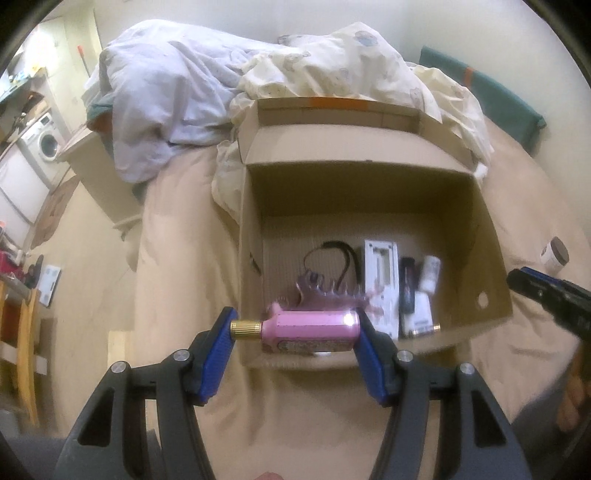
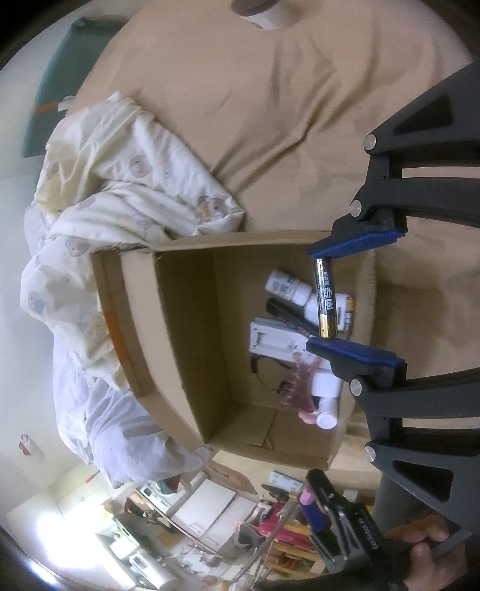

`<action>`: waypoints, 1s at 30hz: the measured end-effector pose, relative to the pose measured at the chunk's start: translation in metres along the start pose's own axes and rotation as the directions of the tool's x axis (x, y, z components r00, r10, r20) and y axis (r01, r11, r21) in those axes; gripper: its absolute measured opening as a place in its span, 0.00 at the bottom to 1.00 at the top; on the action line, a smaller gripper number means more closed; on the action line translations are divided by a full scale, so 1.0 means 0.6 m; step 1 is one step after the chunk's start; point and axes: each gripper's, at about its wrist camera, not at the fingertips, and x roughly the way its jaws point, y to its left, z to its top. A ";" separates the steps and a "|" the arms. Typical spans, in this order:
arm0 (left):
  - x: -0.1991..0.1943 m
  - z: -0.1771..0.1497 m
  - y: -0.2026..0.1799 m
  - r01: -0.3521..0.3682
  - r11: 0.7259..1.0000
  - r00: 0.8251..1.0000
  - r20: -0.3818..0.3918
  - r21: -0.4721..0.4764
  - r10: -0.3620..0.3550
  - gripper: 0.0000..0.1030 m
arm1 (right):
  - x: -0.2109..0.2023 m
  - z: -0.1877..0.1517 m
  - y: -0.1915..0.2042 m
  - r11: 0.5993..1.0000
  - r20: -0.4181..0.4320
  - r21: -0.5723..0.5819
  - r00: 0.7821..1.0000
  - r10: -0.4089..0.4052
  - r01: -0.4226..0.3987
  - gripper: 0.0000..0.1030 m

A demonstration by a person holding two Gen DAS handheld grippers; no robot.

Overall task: Organize rigid objects
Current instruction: 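Lower the pink lighter and battery into the box and open both grippers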

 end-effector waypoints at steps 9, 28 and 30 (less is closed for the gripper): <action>0.040 0.054 -0.014 -0.009 0.999 1.000 0.029 0.044 0.008 0.56 | 0.045 0.036 0.024 0.998 -0.001 -0.060 1.000 -0.017 0.017 0.44; 0.145 0.033 -0.027 0.000 0.998 0.992 -0.124 0.062 0.007 0.56 | 0.135 0.024 0.059 0.993 -0.144 -0.118 0.989 -0.028 0.011 0.44; 0.145 0.030 -0.027 -0.004 0.998 0.992 -0.122 0.066 0.012 0.56 | 0.132 0.024 0.057 0.994 -0.140 -0.112 0.990 -0.028 0.013 0.44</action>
